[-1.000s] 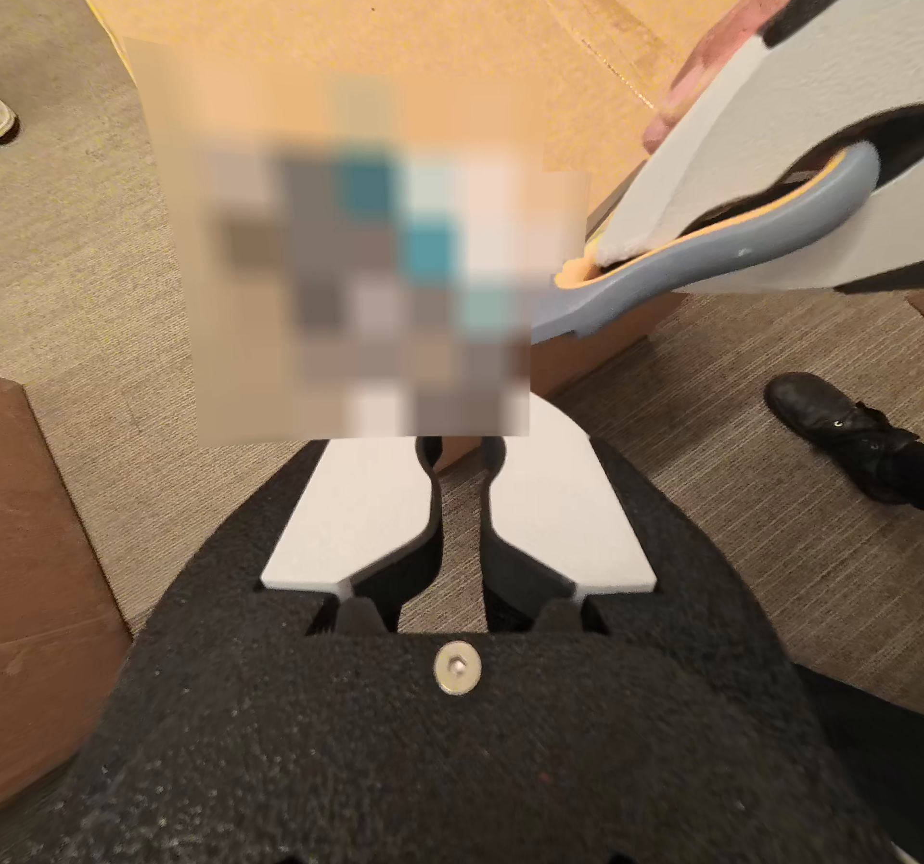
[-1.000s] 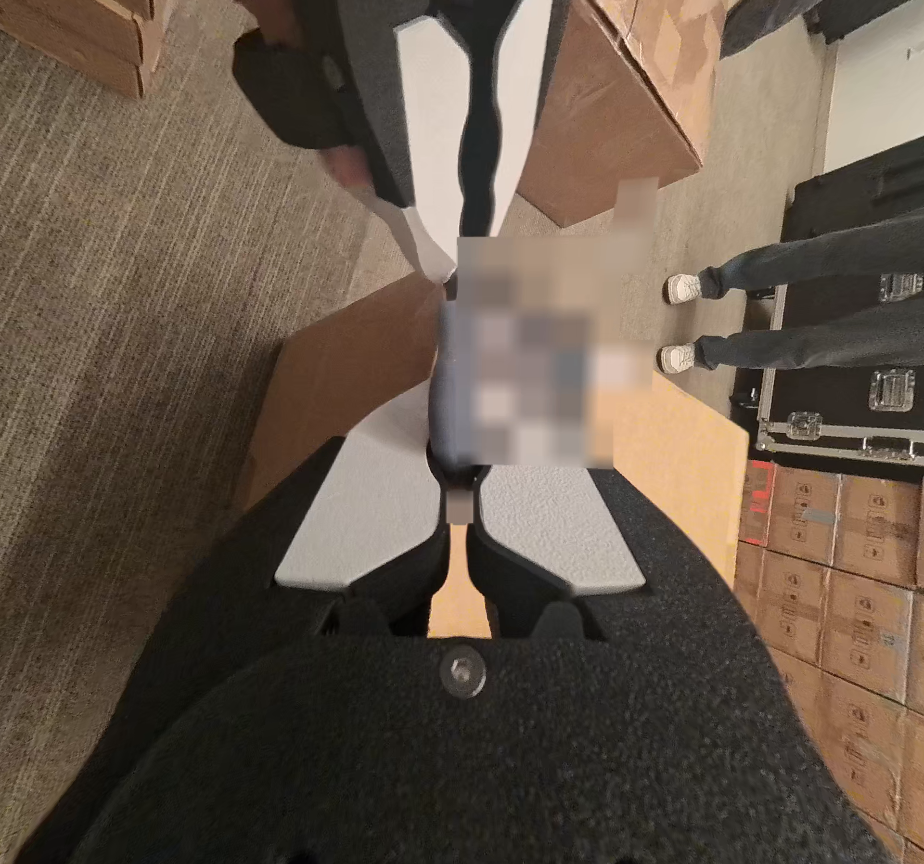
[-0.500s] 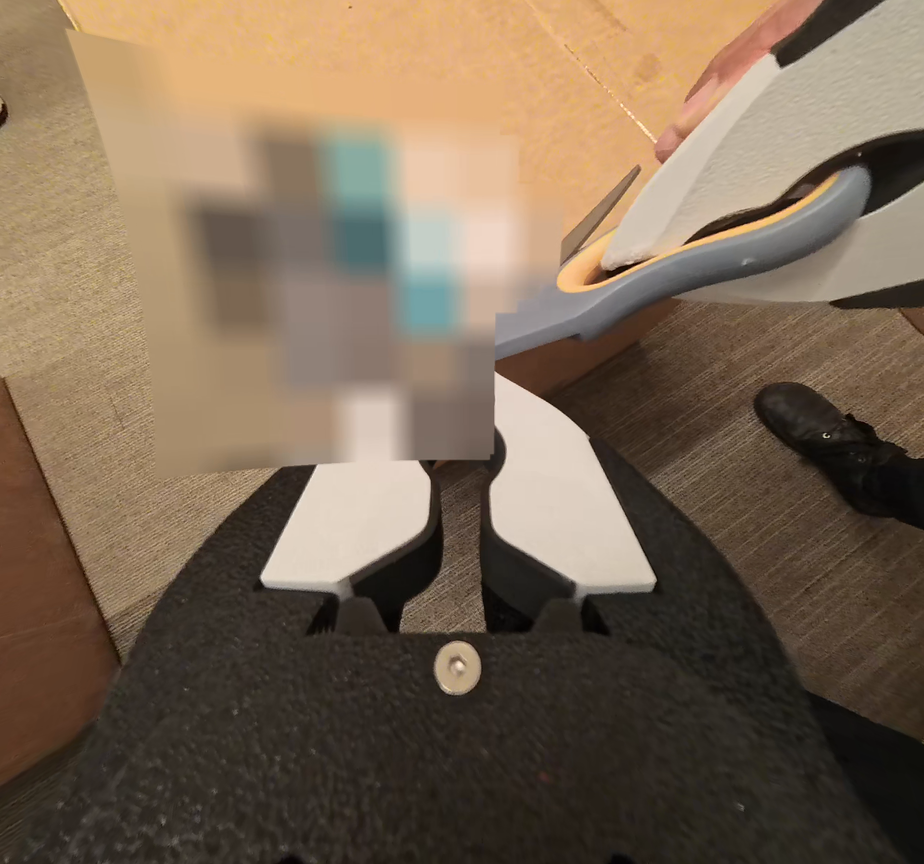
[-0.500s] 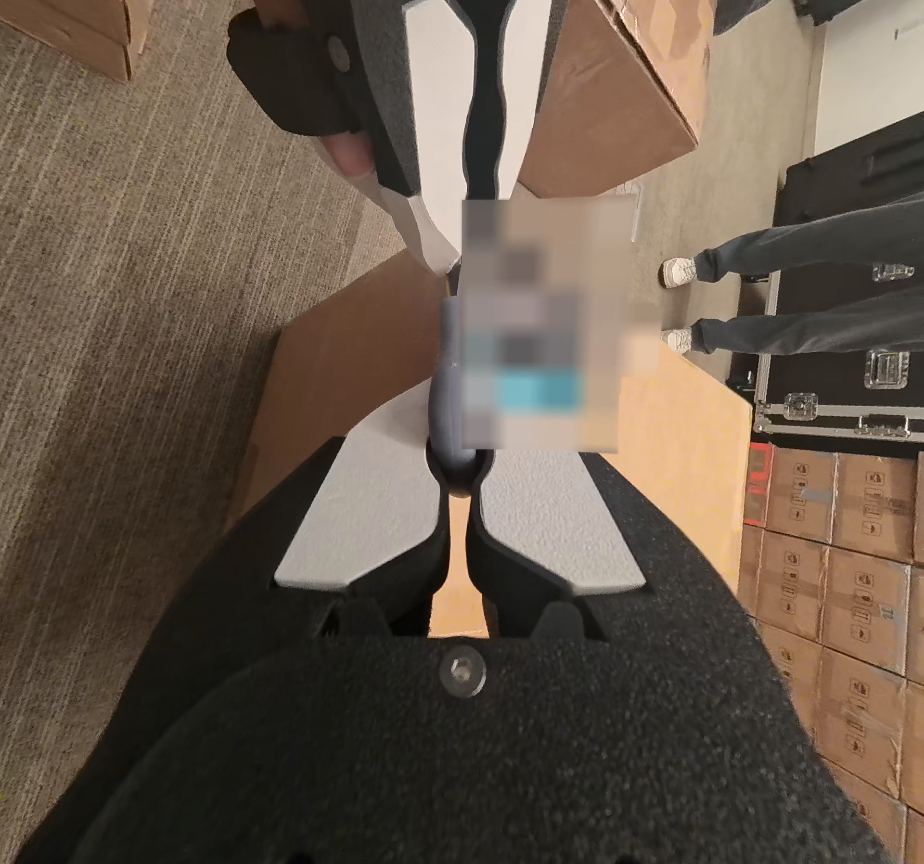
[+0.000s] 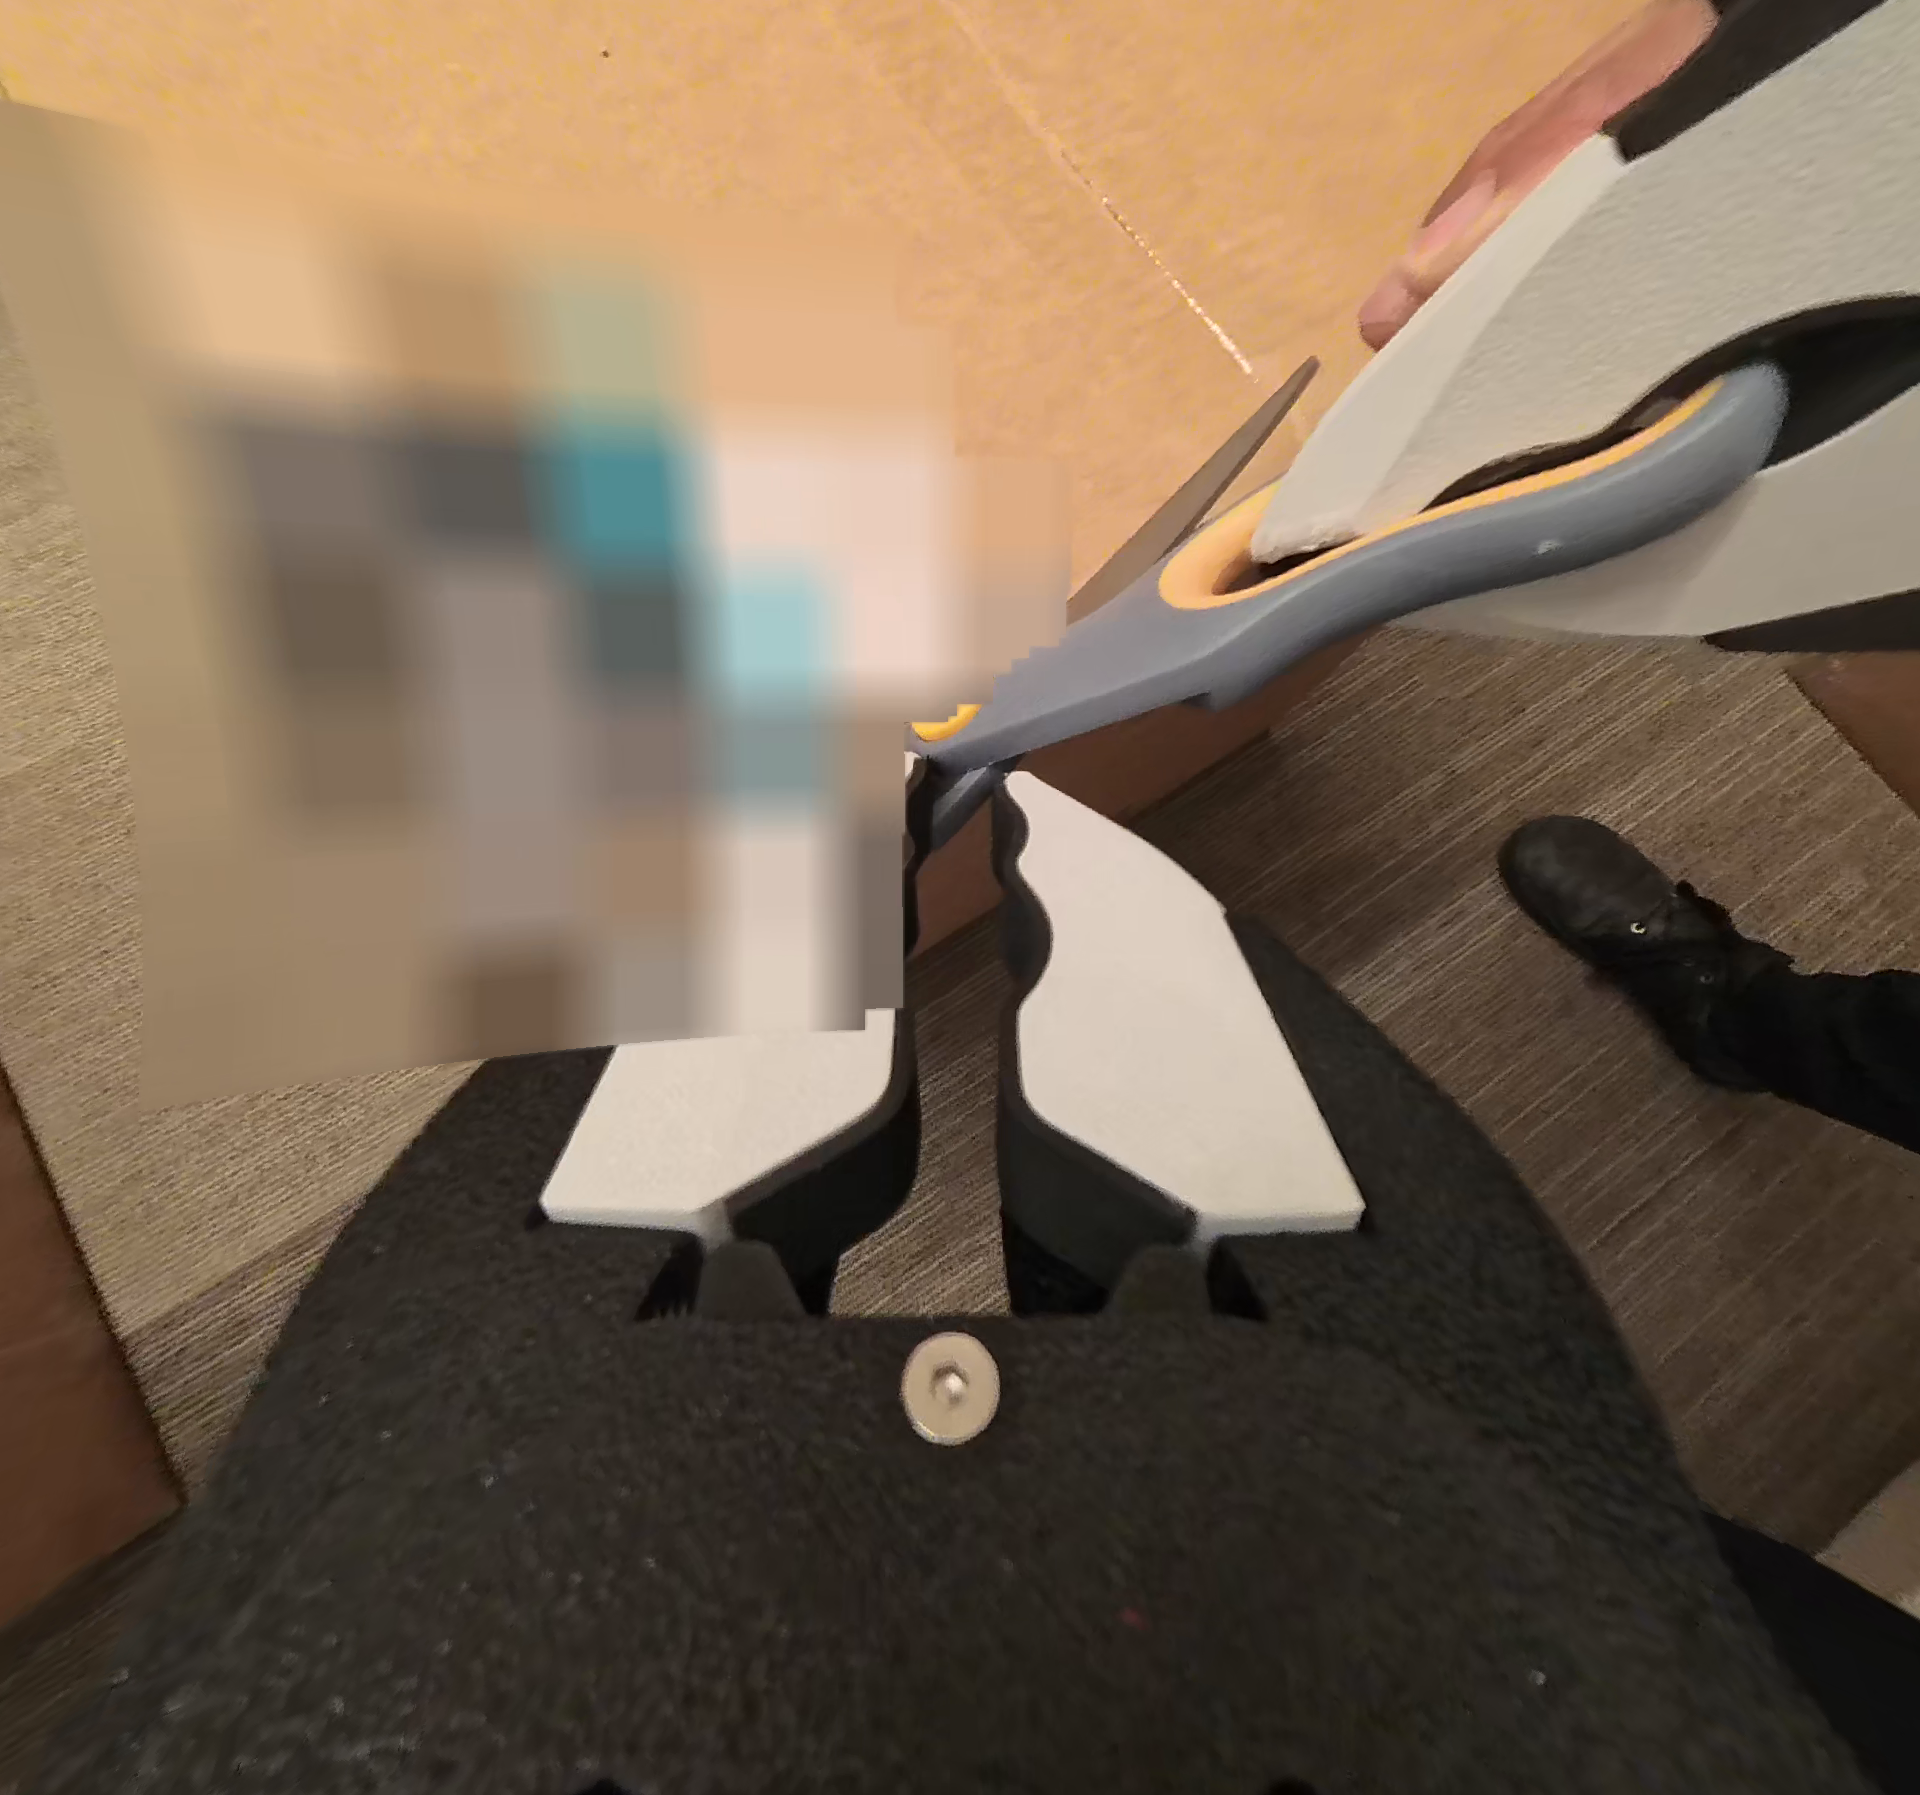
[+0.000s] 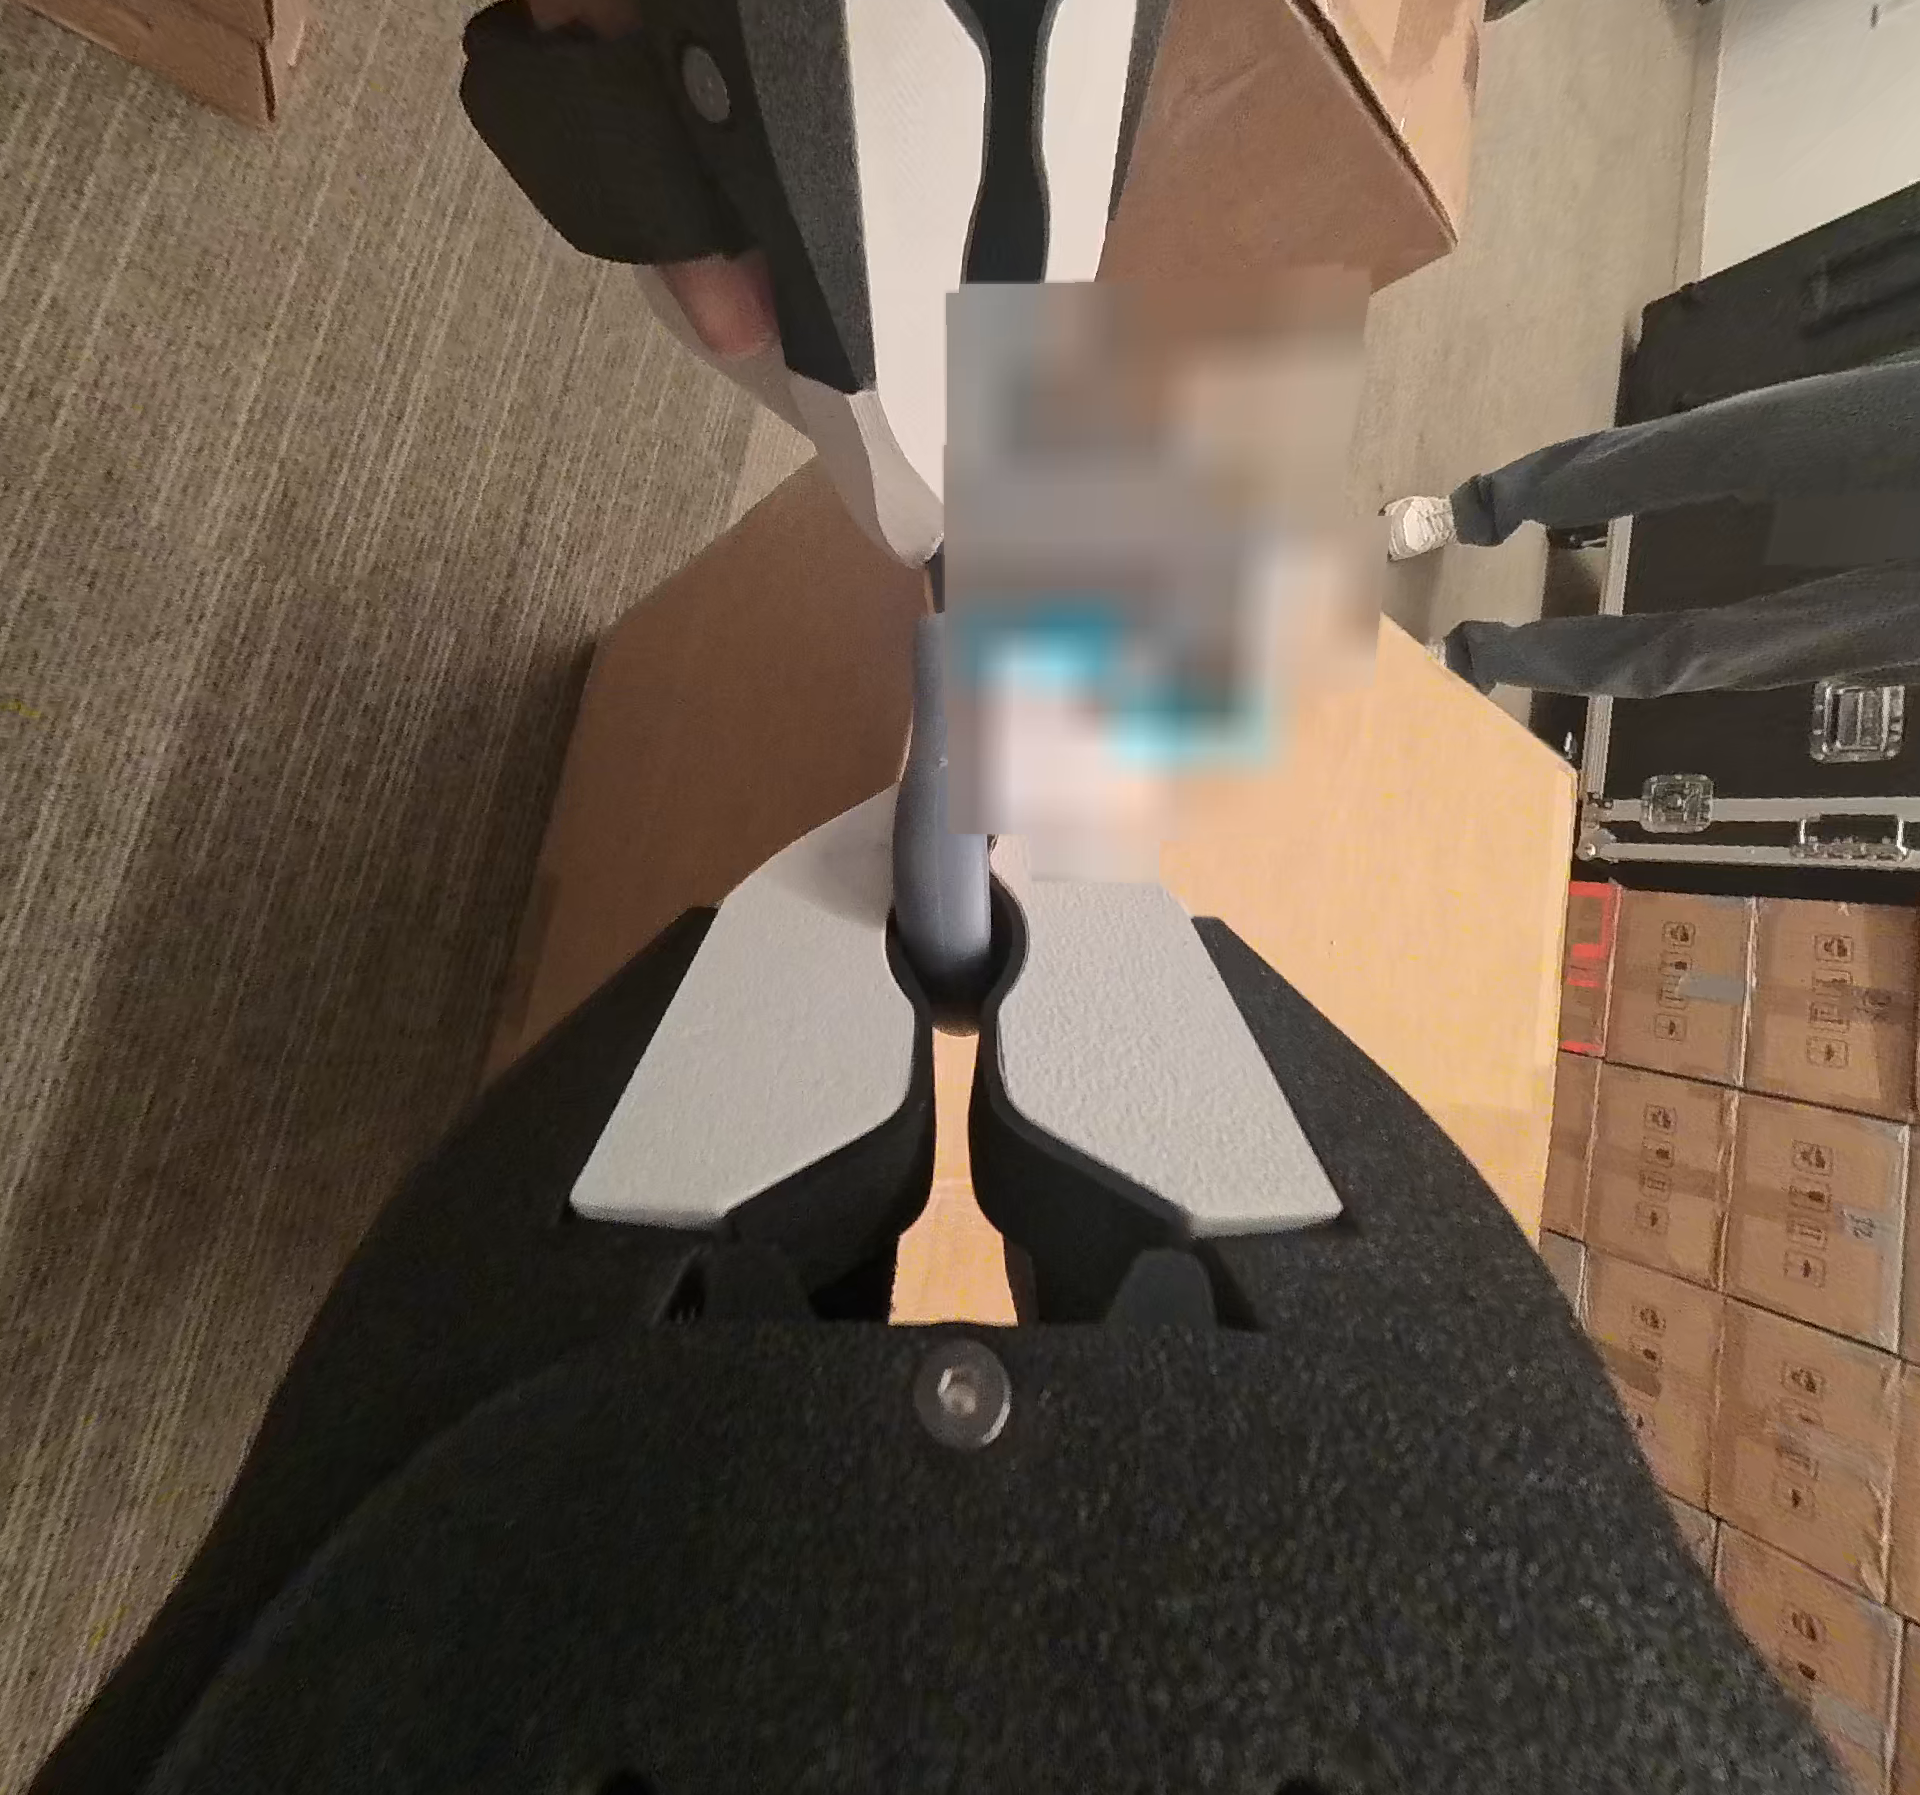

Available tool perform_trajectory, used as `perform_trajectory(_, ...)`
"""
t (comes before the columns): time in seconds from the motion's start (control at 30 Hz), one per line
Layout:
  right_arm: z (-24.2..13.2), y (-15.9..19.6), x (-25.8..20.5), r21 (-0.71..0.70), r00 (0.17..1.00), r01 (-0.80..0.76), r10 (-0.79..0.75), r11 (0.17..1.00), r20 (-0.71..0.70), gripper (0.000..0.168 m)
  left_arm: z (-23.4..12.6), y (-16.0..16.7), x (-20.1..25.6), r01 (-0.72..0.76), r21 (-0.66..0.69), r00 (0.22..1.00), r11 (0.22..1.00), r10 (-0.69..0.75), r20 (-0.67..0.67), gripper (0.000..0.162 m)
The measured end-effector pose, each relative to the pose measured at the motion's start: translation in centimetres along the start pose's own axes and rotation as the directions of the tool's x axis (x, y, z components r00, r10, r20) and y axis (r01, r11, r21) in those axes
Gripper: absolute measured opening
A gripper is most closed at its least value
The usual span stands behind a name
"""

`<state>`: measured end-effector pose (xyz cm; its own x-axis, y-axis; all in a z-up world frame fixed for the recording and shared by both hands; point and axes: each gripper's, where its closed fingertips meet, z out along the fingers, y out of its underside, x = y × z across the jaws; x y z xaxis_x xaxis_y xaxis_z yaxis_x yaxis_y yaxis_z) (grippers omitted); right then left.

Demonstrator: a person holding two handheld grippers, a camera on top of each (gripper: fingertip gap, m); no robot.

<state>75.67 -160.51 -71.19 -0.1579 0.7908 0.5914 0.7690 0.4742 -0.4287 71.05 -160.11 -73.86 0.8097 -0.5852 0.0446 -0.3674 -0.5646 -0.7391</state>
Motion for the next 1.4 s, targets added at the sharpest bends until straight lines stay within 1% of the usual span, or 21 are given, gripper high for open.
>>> perform_trajectory(0.27, -1.7, 2.1, -0.4, -0.010, 1.000, -0.004, 0.004, 1.000, -0.006, 0.000, 1.2, -1.0, 2.2, 0.041, 0.022, 0.999, 0.999, -0.040, -0.015, 0.009)
perform_trajectory(0.47, -2.9, 3.8, -1.1, -0.018, 1.000, 0.002, -0.003, 1.000, -0.030, 0.000, 2.1, -1.5, 3.9, 0.028, 0.031, 0.999, 0.999, -0.028, -0.015, 0.010)
perform_trajectory(0.63, -3.8, 4.9, -1.5, -0.019, 0.999, -0.011, 0.011, 1.000, -0.036, 0.000, 2.7, -2.0, 5.2, 0.055, 0.046, 0.998, 0.997, -0.054, -0.021, 0.009)
perform_trajectory(1.4, -9.4, 11.2, -3.4, -0.056, 0.998, -0.046, 0.043, 0.997, -0.049, 0.000, 6.2, -5.0, 12.4, 0.028, 0.044, 0.997, 0.999, -0.025, -0.069, 0.010)
